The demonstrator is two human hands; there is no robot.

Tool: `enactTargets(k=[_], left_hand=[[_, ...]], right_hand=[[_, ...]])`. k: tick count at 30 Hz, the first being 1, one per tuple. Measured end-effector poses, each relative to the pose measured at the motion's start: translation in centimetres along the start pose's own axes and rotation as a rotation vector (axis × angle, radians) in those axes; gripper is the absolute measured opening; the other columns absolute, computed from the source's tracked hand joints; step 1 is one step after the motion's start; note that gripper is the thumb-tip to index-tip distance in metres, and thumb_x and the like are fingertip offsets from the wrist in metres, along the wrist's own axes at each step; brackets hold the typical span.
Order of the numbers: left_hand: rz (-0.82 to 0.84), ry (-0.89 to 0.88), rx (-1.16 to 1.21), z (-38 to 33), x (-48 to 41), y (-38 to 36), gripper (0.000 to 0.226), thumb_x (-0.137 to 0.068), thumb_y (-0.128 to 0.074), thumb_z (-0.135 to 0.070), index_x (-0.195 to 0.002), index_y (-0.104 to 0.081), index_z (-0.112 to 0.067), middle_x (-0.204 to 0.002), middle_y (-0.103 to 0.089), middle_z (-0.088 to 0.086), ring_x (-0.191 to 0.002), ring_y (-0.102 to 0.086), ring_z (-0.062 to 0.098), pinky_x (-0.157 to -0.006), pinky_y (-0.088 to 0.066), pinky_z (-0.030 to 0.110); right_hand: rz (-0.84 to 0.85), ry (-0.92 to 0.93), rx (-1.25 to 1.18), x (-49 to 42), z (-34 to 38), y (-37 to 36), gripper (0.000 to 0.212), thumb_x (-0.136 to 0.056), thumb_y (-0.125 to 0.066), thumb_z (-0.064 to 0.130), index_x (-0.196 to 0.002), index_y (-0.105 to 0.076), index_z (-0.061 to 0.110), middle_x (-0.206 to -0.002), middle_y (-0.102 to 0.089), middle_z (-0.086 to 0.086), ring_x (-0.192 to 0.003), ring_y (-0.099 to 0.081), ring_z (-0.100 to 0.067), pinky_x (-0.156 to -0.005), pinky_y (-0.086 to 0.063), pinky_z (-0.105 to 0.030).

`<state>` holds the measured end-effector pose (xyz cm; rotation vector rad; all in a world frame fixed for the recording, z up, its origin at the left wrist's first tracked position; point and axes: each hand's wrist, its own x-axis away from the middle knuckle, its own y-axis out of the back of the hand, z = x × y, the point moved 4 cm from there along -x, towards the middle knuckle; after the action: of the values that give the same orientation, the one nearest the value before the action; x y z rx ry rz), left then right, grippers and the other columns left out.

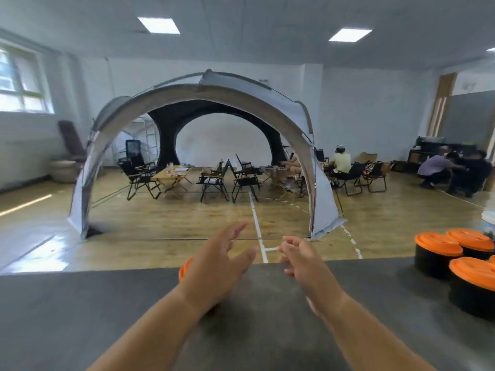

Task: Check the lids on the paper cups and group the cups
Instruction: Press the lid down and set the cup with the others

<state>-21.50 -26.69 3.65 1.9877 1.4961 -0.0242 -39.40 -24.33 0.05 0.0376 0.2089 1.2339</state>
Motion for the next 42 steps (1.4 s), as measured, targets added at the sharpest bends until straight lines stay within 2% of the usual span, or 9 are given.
enactTargets(k=[3,7,13,17,20,29,34,38,42], left_hand=[[-0.205,-0.02,-0.122,2.6,1.3,3.2,0.037,-0.091,-0.062,-0.032,-0.123,-0.049,-0.043,-0.124,-0.046,-0.029,-0.124,-0.041,-0.003,-0.1,-0.03,0.015],[-0.336,0.204,-0.036,7.0,1.8,4.3,0.05,-0.092,-0.059,-0.037,-0.138,-0.044,-0.027,-0.145,-0.039,-0.007,-0.136,-0.034,0.011,-0.109,-0.03,0.028],[-0.184,0.384,0.325,8.6,1.8,0.4,0.03,-0.099,-0.043,-0.041,-0.126,-0.048,-0.028,-0.121,-0.058,-0.003,-0.107,-0.054,0.012,-0.092,-0.038,0.027],[-0.043,0.321,0.411,6.8,0.1,-2.9,0.027,-0.099,-0.042,-0.045,-0.118,-0.057,-0.033,-0.115,-0.064,-0.009,-0.107,-0.059,0.009,-0.092,-0.045,0.029],[0.059,0.301,0.377,6.2,-0.7,-5.9,0.035,-0.097,-0.041,-0.052,-0.123,-0.059,-0.036,-0.116,-0.066,-0.009,-0.11,-0.06,0.009,-0.103,-0.044,0.037],[0.107,0.252,0.322,7.6,0.0,-8.2,0.054,-0.095,-0.031,-0.057,-0.146,-0.03,-0.039,-0.133,-0.045,-0.014,-0.13,-0.039,0.01,-0.115,-0.027,0.036],[0.055,0.206,0.34,8.1,0.2,-8.3,0.058,-0.082,-0.036,-0.065,-0.133,-0.041,-0.039,-0.123,-0.057,-0.013,-0.119,-0.053,0.01,-0.102,-0.039,0.028],[0.058,0.227,0.331,8.2,0.2,-8.2,0.028,-0.093,-0.039,-0.055,-0.12,-0.045,-0.048,-0.112,-0.058,-0.023,-0.106,-0.052,-0.006,-0.084,-0.037,0.012],[0.046,0.214,0.313,8.6,0.0,-8.2,0.034,-0.095,-0.039,-0.053,-0.127,-0.045,-0.043,-0.118,-0.059,-0.018,-0.114,-0.053,0.003,-0.095,-0.037,0.022]], right_hand=[[0.07,-0.017,0.006,-0.3,-0.4,-4.2,0.024,-0.099,-0.049,0.036,-0.122,-0.051,0.029,-0.112,-0.06,0.007,-0.103,-0.055,-0.009,-0.091,-0.045,-0.028],[0.185,-0.073,0.05,-0.3,-1.5,-8.5,0.043,-0.101,-0.046,0.039,-0.14,-0.043,0.023,-0.127,-0.055,0.004,-0.12,-0.05,-0.012,-0.105,-0.041,-0.031],[0.275,-0.119,-0.01,0.9,-2.1,-10.1,0.032,-0.101,-0.042,0.044,-0.131,-0.045,0.035,-0.122,-0.058,0.013,-0.112,-0.054,-0.004,-0.095,-0.043,-0.022],[0.084,-0.08,0.014,0.0,-2.6,-5.7,0.057,-0.095,-0.043,0.057,-0.143,-0.043,0.027,-0.132,-0.055,0.007,-0.124,-0.052,-0.014,-0.111,-0.039,-0.04],[-0.029,-0.084,0.044,-0.4,-3.6,-2.7,0.044,-0.1,-0.04,0.05,-0.135,-0.054,0.026,-0.126,-0.062,0.004,-0.118,-0.057,-0.014,-0.108,-0.042,-0.044],[-0.101,-0.207,0.007,-1.3,-5.6,-0.2,0.037,-0.1,-0.042,0.048,-0.118,-0.063,0.023,-0.111,-0.069,0.0,-0.111,-0.062,-0.02,-0.099,-0.048,-0.045],[-0.09,-0.304,-0.084,-3.6,-4.6,-0.3,0.025,-0.099,-0.051,0.029,-0.111,-0.064,0.011,-0.1,-0.072,-0.014,-0.094,-0.067,-0.024,-0.086,-0.054,-0.039],[0.025,-0.422,-0.156,-5.0,-3.5,-1.0,0.024,-0.096,-0.057,0.027,-0.108,-0.067,0.008,-0.099,-0.069,-0.016,-0.095,-0.066,-0.029,-0.099,-0.051,-0.045],[0.115,-0.497,-0.145,-4.7,-3.6,-1.8,0.023,-0.096,-0.056,0.021,-0.087,-0.07,0.005,-0.08,-0.071,-0.014,-0.083,-0.067,-0.026,-0.084,-0.053,-0.038]])
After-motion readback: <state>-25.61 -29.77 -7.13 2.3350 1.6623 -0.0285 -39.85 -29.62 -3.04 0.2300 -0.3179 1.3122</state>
